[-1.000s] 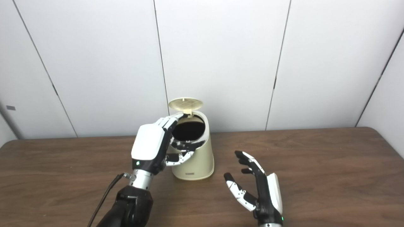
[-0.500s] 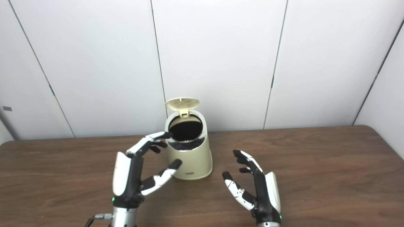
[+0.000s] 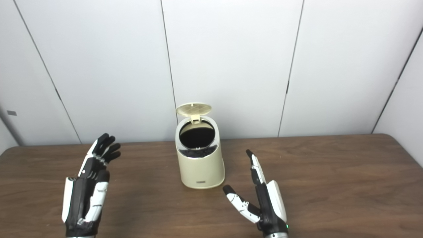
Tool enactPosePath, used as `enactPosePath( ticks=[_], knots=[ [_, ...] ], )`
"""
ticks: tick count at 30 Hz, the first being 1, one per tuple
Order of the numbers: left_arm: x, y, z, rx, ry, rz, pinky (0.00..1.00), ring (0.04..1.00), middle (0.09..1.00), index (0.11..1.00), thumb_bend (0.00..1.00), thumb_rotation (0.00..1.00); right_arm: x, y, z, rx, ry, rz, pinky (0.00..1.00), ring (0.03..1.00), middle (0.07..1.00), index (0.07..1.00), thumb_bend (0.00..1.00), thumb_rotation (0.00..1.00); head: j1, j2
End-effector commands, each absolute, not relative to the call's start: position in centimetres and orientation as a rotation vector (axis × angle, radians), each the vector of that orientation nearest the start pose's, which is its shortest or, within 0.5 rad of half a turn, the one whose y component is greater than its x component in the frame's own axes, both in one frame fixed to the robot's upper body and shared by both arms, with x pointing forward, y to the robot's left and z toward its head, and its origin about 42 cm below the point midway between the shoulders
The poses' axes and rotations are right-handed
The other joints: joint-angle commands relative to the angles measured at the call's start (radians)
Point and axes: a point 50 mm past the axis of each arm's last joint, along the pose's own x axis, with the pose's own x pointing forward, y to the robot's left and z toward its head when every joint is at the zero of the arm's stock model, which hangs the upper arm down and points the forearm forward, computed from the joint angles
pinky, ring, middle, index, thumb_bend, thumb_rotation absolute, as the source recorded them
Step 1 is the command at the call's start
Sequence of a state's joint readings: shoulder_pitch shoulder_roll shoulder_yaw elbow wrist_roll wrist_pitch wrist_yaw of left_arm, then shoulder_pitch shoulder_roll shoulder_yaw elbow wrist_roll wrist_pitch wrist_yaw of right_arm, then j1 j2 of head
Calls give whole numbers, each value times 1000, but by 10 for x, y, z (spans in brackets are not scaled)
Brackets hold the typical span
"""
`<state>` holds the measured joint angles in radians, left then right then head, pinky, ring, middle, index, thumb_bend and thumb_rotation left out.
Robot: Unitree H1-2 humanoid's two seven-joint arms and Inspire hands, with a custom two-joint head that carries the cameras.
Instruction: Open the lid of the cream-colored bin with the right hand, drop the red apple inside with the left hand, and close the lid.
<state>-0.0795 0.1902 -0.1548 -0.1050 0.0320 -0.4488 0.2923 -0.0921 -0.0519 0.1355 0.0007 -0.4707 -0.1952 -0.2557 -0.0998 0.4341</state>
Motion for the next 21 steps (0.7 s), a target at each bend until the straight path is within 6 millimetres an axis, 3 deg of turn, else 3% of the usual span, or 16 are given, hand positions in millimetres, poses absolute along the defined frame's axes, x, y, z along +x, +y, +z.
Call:
enactPosePath(
  ticks=[1, 5, 8, 13, 21],
  knots=[
    [296, 230, 181, 46, -669, 60, 825, 863, 909, 929, 491, 771, 305, -198, 137, -511, -397, -92, 930, 988, 1000, 998, 381, 698, 0, 0],
    [290, 248, 161, 11, -580, 81, 797, 841, 877, 882, 485, 808, 314, -212, 144, -554, -500, -134, 915, 973, 993, 986, 386, 696, 1, 1],
    [289, 263, 144, -1, -481, 77, 732, 798, 835, 839, 489, 831, 323, -222, 163, -642, -580, -151, 905, 971, 991, 986, 465, 816, -5, 3],
    [289, 270, 121, -4, -344, 47, 702, 793, 834, 837, 468, 820, 331, -222, 237, -794, -731, -150, 896, 982, 999, 992, 526, 901, -16, 3],
    [293, 266, 100, -16, -263, 19, 698, 776, 820, 817, 457, 778, 347, -222, 324, -921, -809, -116, 938, 1000, 1000, 1000, 647, 914, -8, -2]
  ],
)
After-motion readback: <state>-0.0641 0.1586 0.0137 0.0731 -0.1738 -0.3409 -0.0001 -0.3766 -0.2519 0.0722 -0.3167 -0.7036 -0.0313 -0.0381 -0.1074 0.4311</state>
